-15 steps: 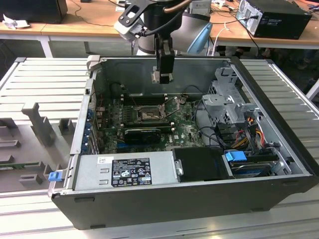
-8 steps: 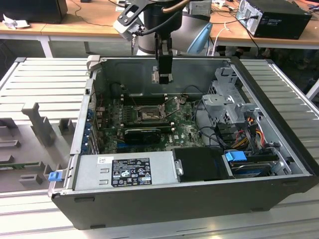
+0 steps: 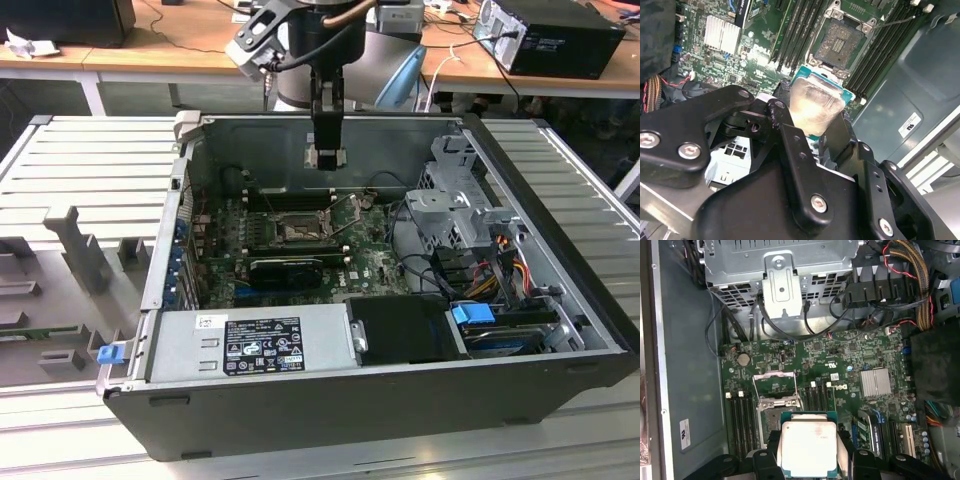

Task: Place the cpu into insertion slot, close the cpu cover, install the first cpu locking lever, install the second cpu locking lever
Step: 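Place the cpu into insertion slot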

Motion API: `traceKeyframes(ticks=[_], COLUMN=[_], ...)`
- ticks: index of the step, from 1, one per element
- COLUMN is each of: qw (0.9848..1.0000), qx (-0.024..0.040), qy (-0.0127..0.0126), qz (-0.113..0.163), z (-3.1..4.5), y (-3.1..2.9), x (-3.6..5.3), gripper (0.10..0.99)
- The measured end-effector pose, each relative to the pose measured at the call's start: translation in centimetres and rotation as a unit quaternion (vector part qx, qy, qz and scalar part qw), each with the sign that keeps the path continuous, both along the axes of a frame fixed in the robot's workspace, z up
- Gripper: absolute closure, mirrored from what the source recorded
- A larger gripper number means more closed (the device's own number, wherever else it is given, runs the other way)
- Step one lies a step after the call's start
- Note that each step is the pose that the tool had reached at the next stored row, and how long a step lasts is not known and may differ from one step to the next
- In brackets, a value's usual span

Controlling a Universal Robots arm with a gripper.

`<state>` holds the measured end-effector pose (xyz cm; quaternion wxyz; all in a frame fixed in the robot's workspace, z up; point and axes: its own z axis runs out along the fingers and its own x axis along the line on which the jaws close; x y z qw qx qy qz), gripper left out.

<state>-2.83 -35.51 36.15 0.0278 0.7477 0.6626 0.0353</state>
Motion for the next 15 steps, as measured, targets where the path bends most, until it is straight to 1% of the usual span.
traceKeyframes(ticks=[8, 15], qw=[0.9998, 0.9997], qx=[0.0, 0.0], qy=[0.0, 0.0], qz=[0.019, 0.025], z=[-0.19, -0.34], y=[0.0, 0.0], x=[0.0, 0.0], gripper=[0.561, 0.561])
